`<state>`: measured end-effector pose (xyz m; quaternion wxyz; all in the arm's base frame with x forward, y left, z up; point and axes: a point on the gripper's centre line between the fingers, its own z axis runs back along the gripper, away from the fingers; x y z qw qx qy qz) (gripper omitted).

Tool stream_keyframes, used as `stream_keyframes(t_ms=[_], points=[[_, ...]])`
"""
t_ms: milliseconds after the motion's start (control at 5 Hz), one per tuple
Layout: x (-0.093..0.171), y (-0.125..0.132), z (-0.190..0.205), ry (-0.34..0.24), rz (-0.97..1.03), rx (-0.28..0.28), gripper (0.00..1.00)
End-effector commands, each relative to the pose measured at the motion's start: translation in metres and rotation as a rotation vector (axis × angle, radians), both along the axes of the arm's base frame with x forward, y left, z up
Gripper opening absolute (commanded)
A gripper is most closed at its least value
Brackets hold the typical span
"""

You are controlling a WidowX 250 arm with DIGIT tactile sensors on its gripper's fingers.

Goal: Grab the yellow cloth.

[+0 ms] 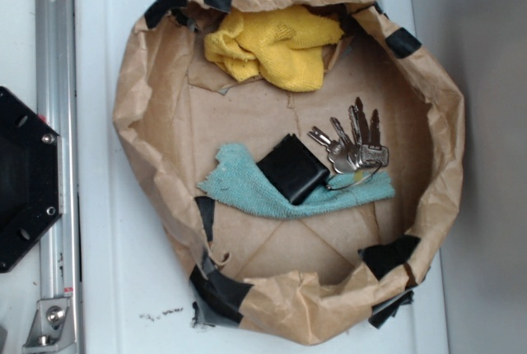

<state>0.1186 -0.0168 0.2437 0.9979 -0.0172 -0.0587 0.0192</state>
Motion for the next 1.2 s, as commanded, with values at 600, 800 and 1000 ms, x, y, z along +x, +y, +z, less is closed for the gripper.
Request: stream_keyframes(t_ms=[600,800,1000], points=[[0.119,0.049,-0.098,-0.274,0.7,0.106,1.0],[0.126,0.076,-0.128,-0.216,0.771,0.131,1.0],[0.118,0.094,-0.133,-0.22,0.805,0.154,1.0]])
